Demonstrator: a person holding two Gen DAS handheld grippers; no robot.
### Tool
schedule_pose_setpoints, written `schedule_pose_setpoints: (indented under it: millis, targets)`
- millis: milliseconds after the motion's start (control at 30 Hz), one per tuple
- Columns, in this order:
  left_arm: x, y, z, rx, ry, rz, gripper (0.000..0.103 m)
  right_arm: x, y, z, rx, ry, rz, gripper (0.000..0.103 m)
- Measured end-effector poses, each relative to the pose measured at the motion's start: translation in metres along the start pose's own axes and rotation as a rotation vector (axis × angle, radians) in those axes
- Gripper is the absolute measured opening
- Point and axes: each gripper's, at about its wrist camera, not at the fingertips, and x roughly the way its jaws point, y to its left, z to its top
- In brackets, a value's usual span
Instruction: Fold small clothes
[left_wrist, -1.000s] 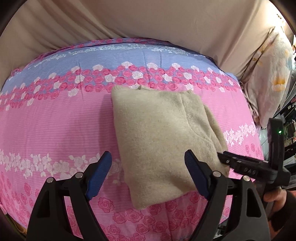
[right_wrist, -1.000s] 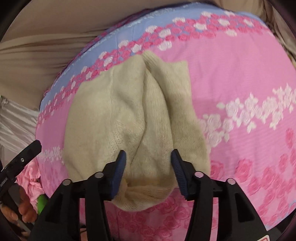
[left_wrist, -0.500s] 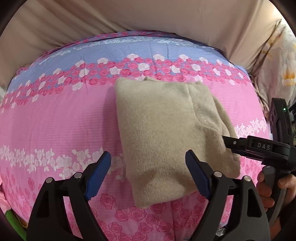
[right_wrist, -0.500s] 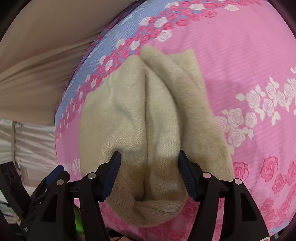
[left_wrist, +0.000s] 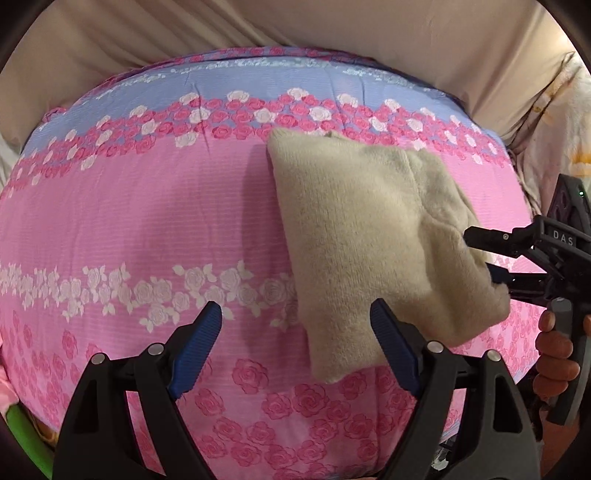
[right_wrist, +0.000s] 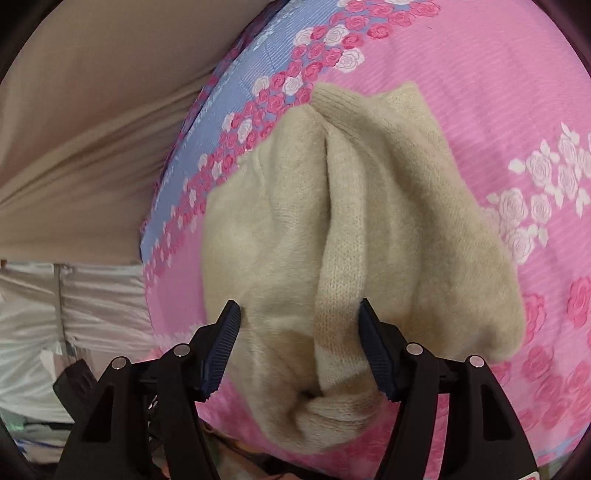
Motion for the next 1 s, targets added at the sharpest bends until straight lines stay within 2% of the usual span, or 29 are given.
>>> schedule_pose_setpoints:
  millis: [33, 100, 133, 233, 267, 300, 333, 367, 400, 467, 533, 567, 600, 633, 667, 700, 733, 800, 867, 1000]
  targets:
    - [-0.001, 0.003, 0.001, 0.007, -0.008, -0.008, 0.080, -0.004, 0.005, 0.000, -0.002, -0.021, 0.013, 0.064]
    - [-0.003, 0.010, 0.001, 0.019, -0.012, -0.017, 0.080, -0.003, 0.014, 0.002, -0.008, -0.030, 0.019, 0.072]
    - [-0.002, 0.012, 0.001, 0.025, -0.009, -0.020, 0.080, 0.003, 0.019, 0.003, -0.036, -0.018, -0.031, 0.072]
    - [-0.004, 0.010, 0.000, 0.044, -0.006, -0.008, 0.080, 0.041, 0.029, 0.006, -0.167, 0.056, -0.281, 0.069]
    - [-0.007, 0.009, -0.001, 0.045, -0.013, -0.006, 0.080, 0.053, 0.030, 0.004, -0.216, 0.080, -0.321, 0.056]
    - [-0.011, 0.006, -0.002, 0.040, -0.031, -0.005, 0.080, 0.061, 0.032, 0.002, -0.256, 0.090, -0.337, 0.032]
    - [-0.014, 0.005, -0.003, 0.034, -0.043, -0.004, 0.080, 0.061, 0.039, 0.000, -0.289, 0.081, -0.355, 0.030]
    - [-0.018, 0.003, -0.003, 0.019, -0.054, 0.004, 0.080, 0.053, 0.051, -0.001, -0.329, 0.065, -0.350, 0.022]
    - [-0.020, 0.003, -0.004, 0.001, -0.058, 0.004, 0.080, 0.036, 0.067, -0.002, -0.383, 0.022, -0.321, 0.020]
    - [-0.027, 0.001, -0.005, -0.065, -0.077, -0.047, 0.080, -0.014, 0.095, -0.002, -0.478, -0.092, -0.268, 0.018]
    - [-0.030, -0.002, -0.003, -0.128, -0.082, -0.123, 0.080, -0.043, 0.094, 0.004, -0.513, -0.139, -0.283, 0.020]
    - [-0.029, -0.004, -0.002, -0.157, -0.079, -0.157, 0.080, -0.044, 0.082, 0.010, -0.533, -0.131, -0.328, 0.024]
    - [-0.027, -0.005, -0.001, -0.179, -0.075, -0.178, 0.082, -0.035, 0.066, 0.016, -0.544, -0.105, -0.382, 0.028]
    - [-0.022, -0.007, 0.001, -0.211, -0.072, -0.206, 0.085, -0.023, 0.045, 0.020, -0.540, -0.074, -0.426, 0.040]
    - [-0.016, -0.009, 0.002, -0.232, -0.071, -0.234, 0.085, -0.006, 0.020, 0.023, -0.524, -0.031, -0.475, 0.044]
    - [-0.008, -0.011, 0.003, -0.254, -0.059, -0.246, 0.085, 0.009, 0.000, 0.026, -0.495, 0.010, -0.519, 0.045]
    - [0.005, -0.013, 0.005, -0.280, -0.032, -0.249, 0.085, 0.009, -0.013, 0.027, -0.455, 0.008, -0.475, 0.045]
    - [0.023, -0.016, 0.010, -0.297, -0.007, -0.277, 0.085, -0.012, -0.013, 0.028, -0.394, -0.078, -0.391, 0.050]
    - [0.040, -0.018, 0.017, -0.293, -0.007, -0.274, 0.085, -0.021, -0.008, 0.029, -0.393, -0.128, -0.376, 0.067]
    - [0.076, -0.025, 0.028, -0.284, 0.044, -0.293, 0.085, 0.003, -0.017, 0.038, -0.415, -0.064, -0.407, 0.073]
